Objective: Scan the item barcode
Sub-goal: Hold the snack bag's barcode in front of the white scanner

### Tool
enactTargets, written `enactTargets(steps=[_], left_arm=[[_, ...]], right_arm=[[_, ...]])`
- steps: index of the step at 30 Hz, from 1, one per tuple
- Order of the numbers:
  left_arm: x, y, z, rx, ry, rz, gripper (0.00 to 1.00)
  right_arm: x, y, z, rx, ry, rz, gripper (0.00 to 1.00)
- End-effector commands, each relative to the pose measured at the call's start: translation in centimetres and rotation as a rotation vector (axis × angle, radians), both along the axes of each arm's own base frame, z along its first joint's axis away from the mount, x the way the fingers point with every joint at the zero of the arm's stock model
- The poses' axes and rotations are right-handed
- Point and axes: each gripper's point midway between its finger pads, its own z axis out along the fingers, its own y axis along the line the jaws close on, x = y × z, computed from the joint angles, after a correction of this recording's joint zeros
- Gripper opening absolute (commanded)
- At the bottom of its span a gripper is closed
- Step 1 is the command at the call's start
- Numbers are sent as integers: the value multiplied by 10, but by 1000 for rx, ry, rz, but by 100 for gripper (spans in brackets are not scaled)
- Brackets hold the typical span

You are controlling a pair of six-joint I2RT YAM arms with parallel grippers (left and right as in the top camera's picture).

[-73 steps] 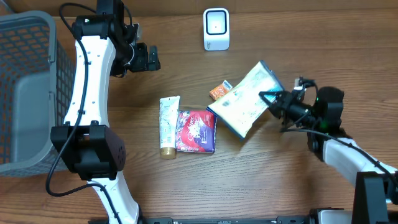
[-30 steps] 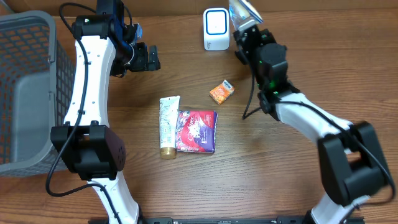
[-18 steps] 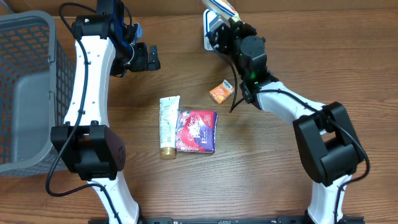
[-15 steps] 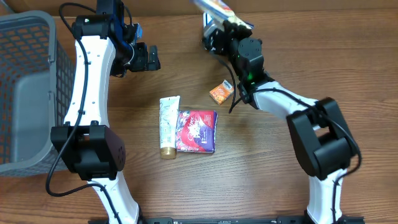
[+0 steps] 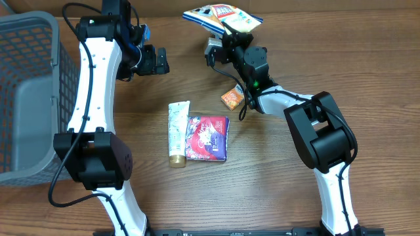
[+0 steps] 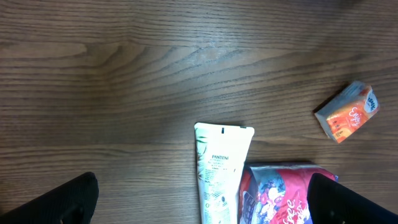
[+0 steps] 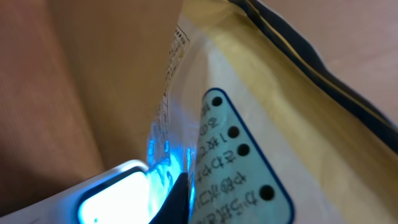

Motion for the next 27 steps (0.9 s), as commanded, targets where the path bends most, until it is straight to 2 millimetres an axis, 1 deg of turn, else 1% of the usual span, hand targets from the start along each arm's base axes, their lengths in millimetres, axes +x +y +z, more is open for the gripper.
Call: enactTargets(steps=[1,5,10,14,17,23,27], left_arm=[[2,3,11,11,-34,-16,100],[2,3,11,11,-34,-16,100],[2,3,11,11,-34,-16,100],[2,3,11,11,-34,-16,100],[2,3,11,11,-34,-16,100],[2,3,11,11,-34,-16,100],[2,3,11,11,-34,-16,100]], right_arm=[[2,5,0,-38,9,17,4],[-1,10,-15,-67,60,31,4],[-8,22,-24,-83,93,52,4],[-16,31,-43,-120,164,72,4],[-21,35,-56,-144,211,75,4],[-21,34,-58,-144,220,58,4],[-17,26,-58,-148,218,9,4]])
